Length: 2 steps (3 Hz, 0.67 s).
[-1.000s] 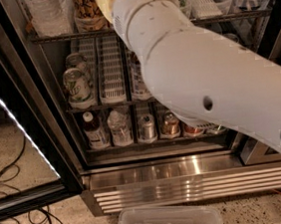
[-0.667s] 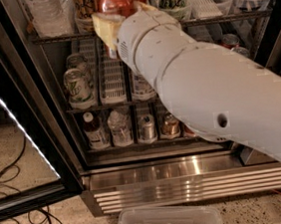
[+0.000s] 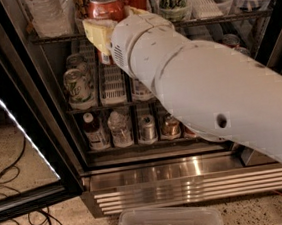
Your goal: Pick coke can from top shelf of fridge
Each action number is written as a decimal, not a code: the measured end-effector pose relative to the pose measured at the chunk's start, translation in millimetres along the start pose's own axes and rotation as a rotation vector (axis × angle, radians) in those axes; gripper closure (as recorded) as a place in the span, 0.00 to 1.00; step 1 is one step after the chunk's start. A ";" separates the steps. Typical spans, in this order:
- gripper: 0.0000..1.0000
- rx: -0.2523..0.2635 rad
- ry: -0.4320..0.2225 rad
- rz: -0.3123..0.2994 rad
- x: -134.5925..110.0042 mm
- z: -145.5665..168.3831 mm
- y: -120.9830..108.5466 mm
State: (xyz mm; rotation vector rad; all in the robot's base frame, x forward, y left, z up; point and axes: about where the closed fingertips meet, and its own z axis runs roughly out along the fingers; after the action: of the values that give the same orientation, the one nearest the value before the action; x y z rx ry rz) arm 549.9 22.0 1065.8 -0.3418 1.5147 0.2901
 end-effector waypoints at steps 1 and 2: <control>1.00 -0.087 0.000 0.026 -8.4 3.7 24.6; 1.00 -0.212 0.032 0.118 0.2 -0.9 45.1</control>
Offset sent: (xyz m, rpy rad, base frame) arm -0.1177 0.0933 -0.0405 0.2104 0.1745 0.5183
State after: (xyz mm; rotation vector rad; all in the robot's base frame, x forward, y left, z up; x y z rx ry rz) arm 531.4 63.0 1063.9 -0.4269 1.5413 0.5440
